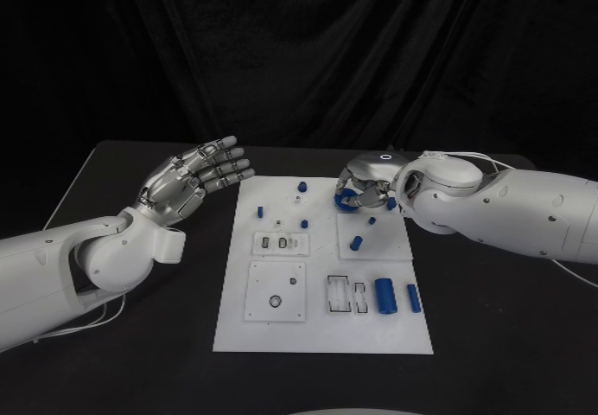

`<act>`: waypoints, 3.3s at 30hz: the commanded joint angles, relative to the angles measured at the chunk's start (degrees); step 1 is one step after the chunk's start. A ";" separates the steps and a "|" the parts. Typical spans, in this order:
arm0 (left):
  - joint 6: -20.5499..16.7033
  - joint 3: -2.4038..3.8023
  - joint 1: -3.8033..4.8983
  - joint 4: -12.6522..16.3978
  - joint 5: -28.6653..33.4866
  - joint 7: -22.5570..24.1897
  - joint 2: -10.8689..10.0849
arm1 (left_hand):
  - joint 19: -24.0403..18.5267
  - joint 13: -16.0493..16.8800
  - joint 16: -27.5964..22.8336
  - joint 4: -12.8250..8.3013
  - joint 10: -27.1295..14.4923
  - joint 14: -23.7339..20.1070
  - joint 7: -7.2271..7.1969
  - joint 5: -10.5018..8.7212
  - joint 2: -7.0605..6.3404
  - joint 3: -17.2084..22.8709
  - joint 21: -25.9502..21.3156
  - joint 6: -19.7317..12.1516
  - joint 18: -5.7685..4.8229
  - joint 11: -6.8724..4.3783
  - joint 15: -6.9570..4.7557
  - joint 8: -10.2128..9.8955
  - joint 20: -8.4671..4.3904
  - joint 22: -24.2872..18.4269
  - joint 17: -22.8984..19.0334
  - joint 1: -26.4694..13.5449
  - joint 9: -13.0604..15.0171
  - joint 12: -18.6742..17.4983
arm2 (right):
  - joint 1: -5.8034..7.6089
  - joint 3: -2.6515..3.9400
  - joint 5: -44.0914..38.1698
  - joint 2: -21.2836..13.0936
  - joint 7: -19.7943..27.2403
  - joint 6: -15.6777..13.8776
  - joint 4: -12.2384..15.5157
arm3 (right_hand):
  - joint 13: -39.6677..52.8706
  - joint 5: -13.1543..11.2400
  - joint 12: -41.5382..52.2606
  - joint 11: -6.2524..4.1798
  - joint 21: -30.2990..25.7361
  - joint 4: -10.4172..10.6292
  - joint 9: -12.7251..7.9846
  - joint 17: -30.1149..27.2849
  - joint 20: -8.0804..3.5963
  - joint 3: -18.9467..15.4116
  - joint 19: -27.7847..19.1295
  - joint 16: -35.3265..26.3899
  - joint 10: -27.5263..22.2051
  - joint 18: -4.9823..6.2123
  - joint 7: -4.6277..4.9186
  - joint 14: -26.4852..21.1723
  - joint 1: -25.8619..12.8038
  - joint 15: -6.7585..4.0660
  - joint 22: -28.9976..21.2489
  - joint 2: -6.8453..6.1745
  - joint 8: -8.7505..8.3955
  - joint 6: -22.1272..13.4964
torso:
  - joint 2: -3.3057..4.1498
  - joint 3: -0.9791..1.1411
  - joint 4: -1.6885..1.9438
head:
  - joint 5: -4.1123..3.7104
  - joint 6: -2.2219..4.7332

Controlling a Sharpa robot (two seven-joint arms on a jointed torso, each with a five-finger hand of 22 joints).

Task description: Assemble the parts on the task board

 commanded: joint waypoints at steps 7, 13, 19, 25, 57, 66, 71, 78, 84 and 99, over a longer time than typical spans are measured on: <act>0.96 0.05 -0.11 -0.04 0.26 0.09 0.27 | 0.30 0.00 0.36 0.02 0.19 0.41 0.18 0.13 0.20 0.43 0.23 -0.11 -1.19 0.21 0.07 0.13 -0.17 -0.04 0.08 -0.59 0.03 0.08 | 0.29 0.09 -0.07 0.51 -0.81 0.37 0.35 | 15.08 -7.96 0.16 -0.93 -1.76 1.05 -2.07 11.79 -0.51 -2.16 -1.41 -1.20 5.87 0.80 0.50 5.07 -1.18 -0.69 5.50 -2.70 -5.24 -9.46 | 0.00 -0.01 -0.03 | 0.13 0.14; 1.02 0.05 -0.14 -0.24 0.29 -0.10 0.29 | 0.30 0.00 0.36 0.02 0.19 0.41 0.18 0.13 0.20 0.43 0.23 -0.11 -1.19 0.21 0.07 0.13 -0.17 -0.04 0.08 -0.59 0.03 0.08 | 0.31 0.10 -0.07 0.09 -2.54 1.43 0.27 | 15.08 -9.52 0.16 -1.32 -2.19 1.47 -2.72 11.51 -0.83 -3.23 -1.66 -1.42 5.87 0.90 0.09 4.96 -1.11 -1.04 5.21 -3.28 -6.53 -12.20 | 0.01 0.02 -0.03 | 0.16 0.03; 1.32 0.05 -0.25 -0.47 0.30 -0.23 0.46 | 0.30 0.00 0.43 0.03 0.18 0.43 0.21 0.12 0.23 0.57 0.24 -0.20 -1.22 0.20 0.08 0.11 -0.18 -0.04 0.08 -0.69 0.02 0.07 | 0.30 0.10 -0.07 -0.61 -3.19 1.40 0.47 | 15.08 -8.65 0.16 -1.19 -2.30 1.76 -2.43 11.60 -0.87 -3.60 -1.63 -1.39 5.87 0.89 0.31 4.99 -0.92 -0.99 5.23 -3.09 -5.61 -10.73 | 0.01 0.02 -0.01 | 0.09 -0.03; 1.48 0.05 -0.37 -0.50 0.31 -0.29 0.37 | 0.30 0.00 0.43 0.03 0.17 0.43 0.21 0.12 0.24 0.58 0.24 -0.23 -1.22 0.20 0.09 0.10 -0.18 -0.04 0.08 -0.70 0.02 0.07 | 0.28 0.09 -0.36 -1.92 -3.89 1.43 1.05 | 15.08 -6.13 0.16 -0.90 -2.38 1.48 -2.13 11.68 -0.73 -3.67 -1.55 -1.36 5.87 0.87 0.58 5.02 -0.17 -0.79 5.31 -3.18 -4.94 -9.58 | 0.01 0.02 -0.01 | 0.19 0.03; 1.93 0.05 -0.57 -0.90 0.31 -0.59 0.57 | 0.29 0.00 0.50 0.05 0.14 0.41 0.26 0.13 0.31 0.78 0.25 -0.29 -1.26 0.22 0.09 0.08 -0.19 -0.05 0.08 -0.83 0.01 0.06 | -0.51 0.08 -0.61 -1.26 -4.98 4.32 -0.70 | 15.08 -11.08 0.16 -0.65 -2.60 3.09 -2.41 11.72 -0.43 -5.65 -1.41 -1.40 5.87 0.88 0.80 5.04 -1.35 -0.52 5.52 -3.47 -5.45 -10.64 | 0.01 0.01 -0.01 | 0.02 -0.24; 2.23 0.06 -0.73 -1.11 0.31 -0.65 0.85 | 0.28 0.00 0.52 0.06 0.14 0.41 0.27 0.13 0.35 0.85 0.25 -0.31 -1.27 0.22 0.09 0.07 -0.19 -0.05 0.07 -0.86 0.01 0.07 | -0.84 0.08 -0.61 -0.54 -4.68 4.29 -1.37 | 15.08 -10.49 0.16 -0.61 -2.66 3.09 -2.27 11.76 -0.42 -5.75 -1.40 -1.39 5.87 0.88 0.78 5.05 -1.05 -0.51 5.53 -3.31 -5.08 -10.00 | 0.02 0.01 0.00 | 0.02 -0.51; 2.28 0.06 -0.87 -1.24 0.31 -0.63 0.87 | 0.28 0.00 0.52 0.06 0.14 0.41 0.27 0.13 0.35 0.85 0.25 -0.31 -1.27 0.22 0.09 0.07 -0.19 -0.05 0.07 -0.86 0.01 0.07 | -0.97 0.08 -0.61 -0.14 -4.21 3.91 -1.69 | 15.08 -5.87 0.16 -0.67 -2.77 2.58 -1.35 11.78 -0.43 -5.35 -1.38 -1.40 5.87 0.89 0.52 5.05 0.16 -0.54 5.62 -2.86 -3.38 -6.91 | 0.02 0.01 -0.01 | 0.05 -0.60; 2.32 0.06 -0.99 -1.31 0.31 -0.62 0.88 | 0.28 0.00 0.52 0.06 0.14 0.41 0.27 0.13 0.35 0.85 0.25 -0.31 -1.27 0.22 0.09 0.07 -0.19 -0.05 0.07 -0.86 0.01 0.07 | -1.14 0.08 -0.61 0.29 -3.68 3.62 -2.20 | 15.08 -2.42 0.16 -1.05 -2.95 2.11 1.37 11.68 -0.67 -4.93 -1.43 -1.50 5.87 0.93 -0.48 5.01 0.62 -0.84 5.68 -2.53 0.11 -1.62 | 0.02 0.01 0.03 | 0.00 -0.63; 2.37 0.06 -1.06 -1.35 0.31 -0.60 0.94 | 0.27 0.00 0.54 0.07 0.12 0.39 0.29 0.13 0.39 0.93 0.24 -0.39 -1.28 0.23 0.10 0.05 -0.20 -0.05 0.07 -0.90 0.00 0.06 | -1.30 0.08 -0.80 0.84 -3.16 2.47 -2.97 | 15.08 1.05 0.16 -1.43 -3.05 1.99 3.68 11.64 -1.02 -4.91 -1.41 -1.56 5.87 0.93 -1.12 4.99 0.35 -1.16 5.78 -2.29 2.61 0.08 | 0.02 0.01 0.01 | -0.02 -0.60; 2.12 0.06 -1.12 -1.16 0.31 -0.58 0.46 | 0.27 0.00 0.54 0.07 0.12 0.39 0.29 0.13 0.39 0.93 0.24 -0.39 -1.28 0.23 0.10 0.05 -0.20 -0.05 0.07 -0.90 0.00 0.06 | -0.55 0.12 -0.94 -0.19 -0.61 -4.48 -1.49 | 15.08 13.39 0.16 -2.68 -2.45 3.08 8.49 12.04 -2.18 -2.69 -0.59 -1.34 5.87 0.65 -2.48 5.20 -2.66 -2.35 6.88 -1.92 6.23 1.04 | 0.01 -0.02 0.00 | 0.44 -0.26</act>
